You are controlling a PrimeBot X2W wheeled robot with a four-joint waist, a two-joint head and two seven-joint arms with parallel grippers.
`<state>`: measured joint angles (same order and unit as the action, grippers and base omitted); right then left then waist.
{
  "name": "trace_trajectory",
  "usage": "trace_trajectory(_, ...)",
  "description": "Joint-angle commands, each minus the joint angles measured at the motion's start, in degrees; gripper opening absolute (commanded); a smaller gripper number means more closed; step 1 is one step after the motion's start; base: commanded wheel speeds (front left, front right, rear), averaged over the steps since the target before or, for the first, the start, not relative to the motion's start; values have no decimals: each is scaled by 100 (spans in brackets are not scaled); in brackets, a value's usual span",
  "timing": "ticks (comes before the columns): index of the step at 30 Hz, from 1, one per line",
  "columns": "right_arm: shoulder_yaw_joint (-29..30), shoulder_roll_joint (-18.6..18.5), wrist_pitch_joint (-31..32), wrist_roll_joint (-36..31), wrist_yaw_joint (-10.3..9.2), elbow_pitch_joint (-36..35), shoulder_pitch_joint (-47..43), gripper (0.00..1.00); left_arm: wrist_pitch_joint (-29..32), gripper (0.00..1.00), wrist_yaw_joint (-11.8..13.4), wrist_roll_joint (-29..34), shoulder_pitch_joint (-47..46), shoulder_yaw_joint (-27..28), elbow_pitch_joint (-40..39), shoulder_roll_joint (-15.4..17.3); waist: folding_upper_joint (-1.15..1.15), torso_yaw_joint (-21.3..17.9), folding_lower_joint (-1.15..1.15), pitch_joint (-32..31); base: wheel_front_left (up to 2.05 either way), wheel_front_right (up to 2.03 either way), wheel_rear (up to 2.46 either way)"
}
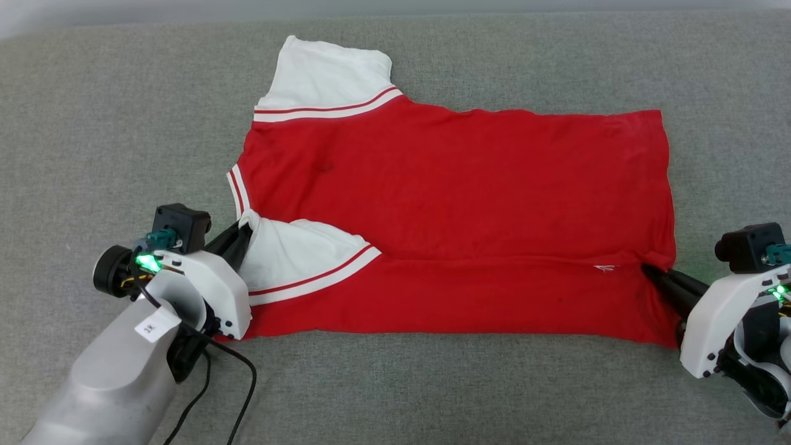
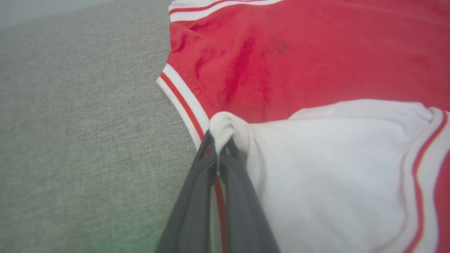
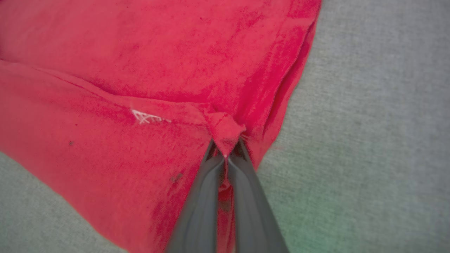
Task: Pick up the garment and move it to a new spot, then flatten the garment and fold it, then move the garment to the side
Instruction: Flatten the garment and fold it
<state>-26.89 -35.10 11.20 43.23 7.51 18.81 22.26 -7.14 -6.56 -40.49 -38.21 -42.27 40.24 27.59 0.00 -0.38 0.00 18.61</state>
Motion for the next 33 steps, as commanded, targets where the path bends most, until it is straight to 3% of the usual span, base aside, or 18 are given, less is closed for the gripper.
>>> trace_trajectory(1, -57, 49, 0, 13, -5, 69, 36, 0, -18, 0, -18, -8, -60, -47, 78, -45, 0, 0, 0, -24, 0, 0, 0)
trace_trajectory(3, -60, 80, -57, 30, -6, 171, 59, 2, -89, 0, -47, -60, -69, -72, 208, -75, 0, 4, 0, -90, 0, 0, 0)
trace_trajectory(4, -47, 92, -80, 40, -6, 223, 71, 30, -98, 0, -44, -75, -72, -88, 262, -85, 0, 7, 0, -135, 0, 0, 0)
trace_trajectory(5, -34, 90, -119, 29, -6, 250, 82, 100, -125, 43, -50, -113, -90, -82, 308, -100, 0, 16, 0, -184, 0, 0, 0)
trace_trajectory(6, 4, 96, -166, 31, -6, 277, 75, 100, -203, 100, -50, -106, -125, -67, 330, -109, 0, 30, 0, -240, 0, 0, 0)
trace_trajectory(12, 131, 52, -408, 7, -5, 140, -154, 100, -433, 100, -66, -135, -229, -2, 263, 0, 0, 103, 0, -572, 0, 0, 0)
trace_trajectory(18, 316, -19, -449, -51, -5, -74, -368, 100, -73, 100, -69, -194, -378, -29, -165, 266, 0, 158, 0, -777, 0, 0, 0)
trace_trajectory(27, 546, 63, -320, -209, -5, -304, -566, 100, 1596, 100, -77, -433, -690, -291, -1079, 878, 0, 192, 0, -881, 0, 0, 0)
trace_trajectory(33, 705, 106, -238, -296, -5, -422, -695, 100, 3242, 100, -83, -1110, -855, -646, -1830, 1204, 0, 219, 0, -897, 0, 0, 0)
